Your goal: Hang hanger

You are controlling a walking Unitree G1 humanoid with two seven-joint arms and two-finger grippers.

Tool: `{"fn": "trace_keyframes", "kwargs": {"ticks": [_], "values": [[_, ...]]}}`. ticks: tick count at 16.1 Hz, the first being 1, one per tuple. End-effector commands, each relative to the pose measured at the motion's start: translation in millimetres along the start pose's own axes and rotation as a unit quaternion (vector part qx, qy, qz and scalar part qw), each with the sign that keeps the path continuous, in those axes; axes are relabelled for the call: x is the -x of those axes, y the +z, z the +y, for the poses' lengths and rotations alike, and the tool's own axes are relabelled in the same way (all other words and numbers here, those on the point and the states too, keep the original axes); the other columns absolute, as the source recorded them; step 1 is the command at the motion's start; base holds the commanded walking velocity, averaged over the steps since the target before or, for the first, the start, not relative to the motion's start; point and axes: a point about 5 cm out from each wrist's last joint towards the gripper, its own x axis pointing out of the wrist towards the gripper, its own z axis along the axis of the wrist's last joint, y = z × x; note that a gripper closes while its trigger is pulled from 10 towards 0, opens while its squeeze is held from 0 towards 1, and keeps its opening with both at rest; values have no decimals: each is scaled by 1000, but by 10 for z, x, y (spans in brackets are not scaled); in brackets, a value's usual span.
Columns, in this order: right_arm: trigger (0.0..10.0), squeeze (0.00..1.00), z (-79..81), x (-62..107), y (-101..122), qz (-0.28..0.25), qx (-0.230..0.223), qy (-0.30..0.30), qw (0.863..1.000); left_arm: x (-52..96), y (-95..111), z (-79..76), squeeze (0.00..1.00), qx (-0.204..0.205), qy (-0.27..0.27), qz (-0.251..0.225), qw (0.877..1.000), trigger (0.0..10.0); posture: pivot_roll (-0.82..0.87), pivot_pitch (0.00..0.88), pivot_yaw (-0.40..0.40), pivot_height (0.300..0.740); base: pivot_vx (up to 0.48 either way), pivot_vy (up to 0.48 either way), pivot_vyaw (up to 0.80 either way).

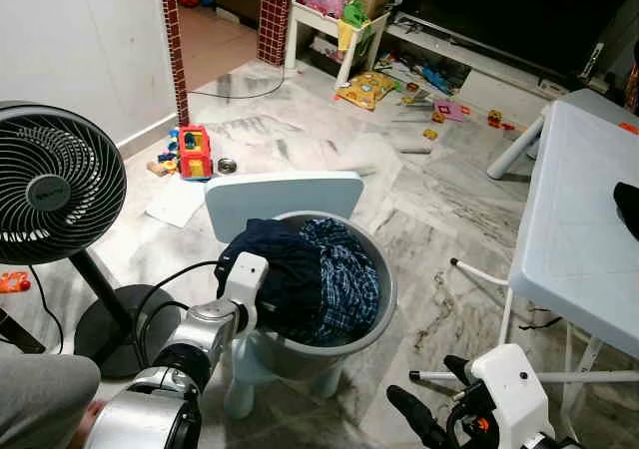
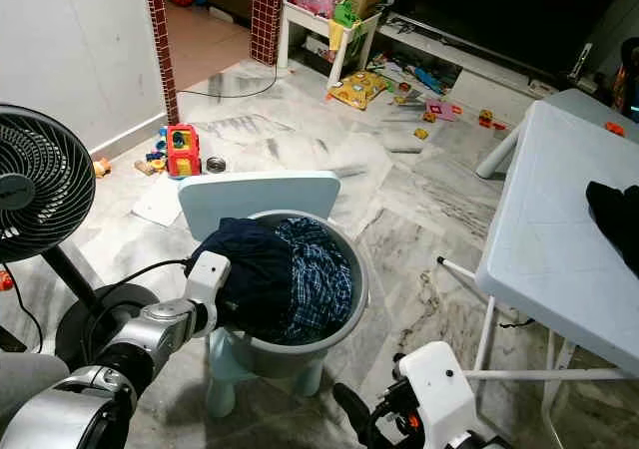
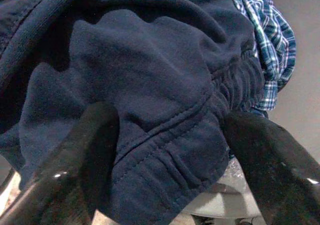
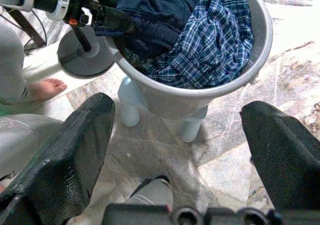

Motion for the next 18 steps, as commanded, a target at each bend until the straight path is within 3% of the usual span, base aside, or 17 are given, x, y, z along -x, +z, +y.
{"fn": "trace_keyframes", "kwargs": {"ticks": [1,9,12,18], "values": [[10000,0,-9,39,35,-2,9,-5,1000,-26,-24,-70,0,10,-9,9,1000,0,-208,75,-189,740,0,0,0],[10000,0,-50,-116,14,-2,5,0,1000,-26,129,-80,0,63,-35,-17,997,0,-168,45,-152,740,0,0,0],[10000,0,-106,-242,-33,5,-3,-16,1000,-23,188,-65,0,76,-36,-25,996,0,-157,30,-139,740,0,0,0],[10000,0,-182,-328,-72,13,6,-40,999,-21,272,-71,0,108,-47,-38,992,0,-145,9,-132,740,0,0,0]]}}
